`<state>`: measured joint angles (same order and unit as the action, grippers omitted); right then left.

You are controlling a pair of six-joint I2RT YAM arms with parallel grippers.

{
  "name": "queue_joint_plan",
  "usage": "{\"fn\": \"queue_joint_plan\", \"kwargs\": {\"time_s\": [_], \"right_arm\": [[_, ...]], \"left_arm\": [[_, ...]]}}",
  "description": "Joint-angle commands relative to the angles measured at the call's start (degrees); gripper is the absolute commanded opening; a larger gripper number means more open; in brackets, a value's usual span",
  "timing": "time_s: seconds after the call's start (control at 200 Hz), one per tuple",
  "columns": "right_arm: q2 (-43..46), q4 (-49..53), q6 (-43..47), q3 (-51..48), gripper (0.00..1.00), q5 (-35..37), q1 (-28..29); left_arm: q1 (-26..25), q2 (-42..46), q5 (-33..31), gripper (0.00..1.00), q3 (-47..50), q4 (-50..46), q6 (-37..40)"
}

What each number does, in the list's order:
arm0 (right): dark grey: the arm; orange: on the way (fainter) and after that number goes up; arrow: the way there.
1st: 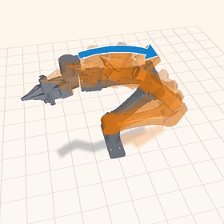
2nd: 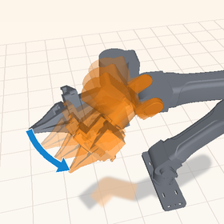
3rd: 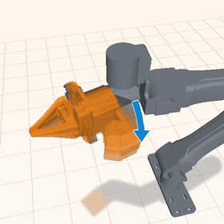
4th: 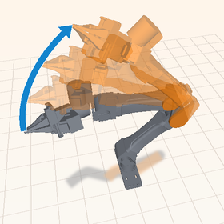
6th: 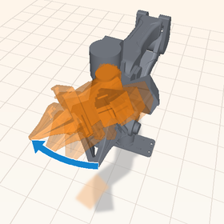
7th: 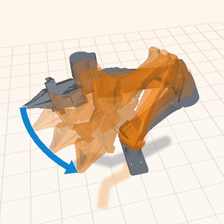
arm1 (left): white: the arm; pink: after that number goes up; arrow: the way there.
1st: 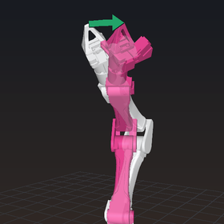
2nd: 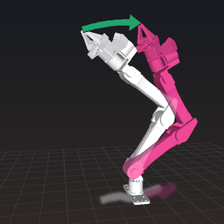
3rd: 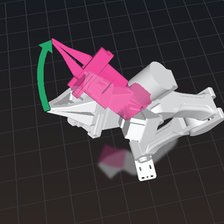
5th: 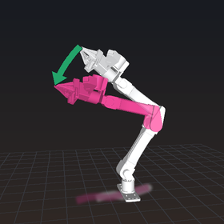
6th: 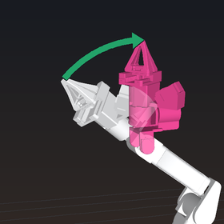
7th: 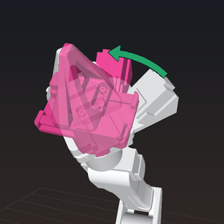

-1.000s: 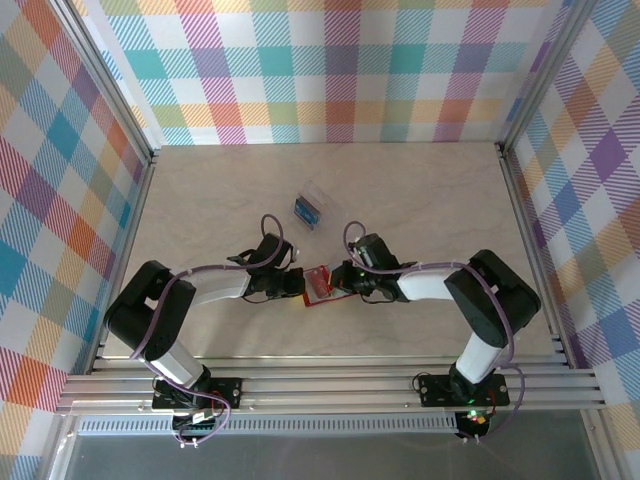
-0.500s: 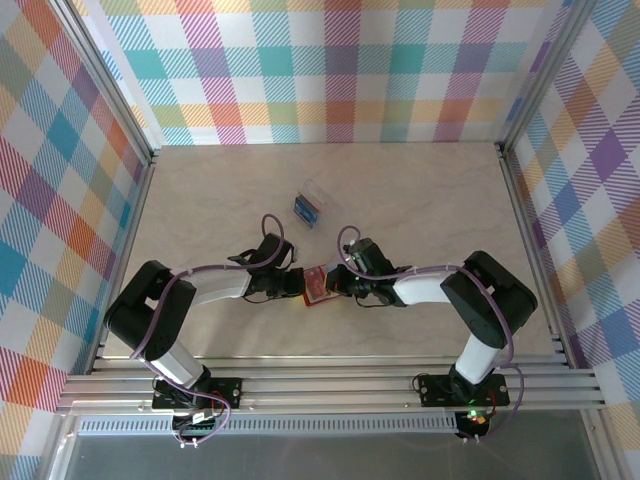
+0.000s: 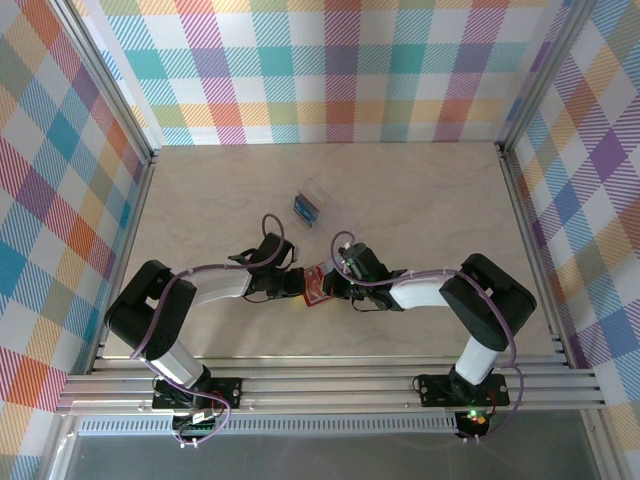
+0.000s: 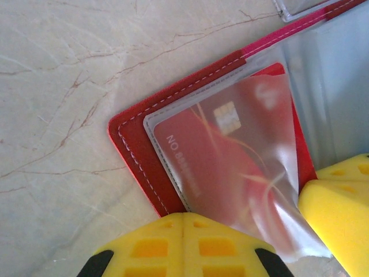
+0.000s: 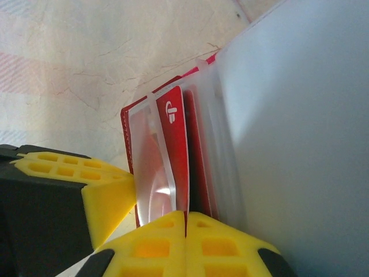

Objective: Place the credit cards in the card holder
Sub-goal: Insert the credit card into the card slot.

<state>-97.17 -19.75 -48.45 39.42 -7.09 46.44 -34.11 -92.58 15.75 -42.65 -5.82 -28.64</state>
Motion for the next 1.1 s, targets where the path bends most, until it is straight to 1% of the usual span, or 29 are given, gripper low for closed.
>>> {"fn": "queue_joint_plan", "kwargs": {"time_s": [0.0, 0.105, 0.29, 0.485, 0.59, 0.71, 0.795, 0.88, 0.935, 1.01, 1.095], "right_arm": [[0.6, 5.8, 3.5, 0.9, 0.12, -2.0, 2.0], [1.2, 9.2, 4.7, 2.2, 0.24, -1.7, 2.0], [2.4, 14.5, 6.7, 4.0, 0.40, -0.6, 2.0], [5.0, 21.4, 9.9, 6.1, 0.52, 2.4, 2.0], [6.0, 24.9, 11.6, 7.4, 0.56, 3.7, 2.0], [7.3, 27.8, 13.1, 8.5, 0.55, 6.4, 1.9], [7.9, 30.2, 14.6, 9.6, 0.49, 9.0, 1.6], [7.5, 33.2, 16.0, 11.6, 0.38, 12.2, 0.9], [6.9, 34.7, 16.8, 12.8, 0.34, 13.9, 0.6], [5.5, 36.7, 17.8, 14.9, 0.32, 16.2, 0.3], [3.2, 38.7, 18.8, 17.3, 0.33, 18.7, 0.3]], "left_arm": [[-1.4, -2.5, -1.1, 0.00, 0.2, -1.8, 1.5], [-1.5, -2.1, -1.4, 0.00, 0.3, -2.0, 1.7], [-1.5, -1.5, -1.8, 0.00, 0.3, -2.3, 1.9], [-1.5, -1.4, -1.5, 0.00, 0.3, -2.2, 1.9], [-1.5, -1.5, -1.4, 0.00, 0.4, -2.2, 2.0], [-1.4, -1.4, -1.5, 0.00, 0.3, -2.3, 2.0], [-1.4, -1.1, -1.5, 0.00, 0.3, -2.3, 2.1], [-1.5, -1.1, -1.4, 0.00, 0.4, -2.2, 2.1], [-1.5, -1.2, -1.3, 0.00, 0.3, -2.2, 2.1], [-1.4, -1.2, -1.2, 0.00, 0.3, -2.2, 2.2], [-1.5, -1.1, -1.3, 0.00, 0.3, -2.3, 2.3]]}}
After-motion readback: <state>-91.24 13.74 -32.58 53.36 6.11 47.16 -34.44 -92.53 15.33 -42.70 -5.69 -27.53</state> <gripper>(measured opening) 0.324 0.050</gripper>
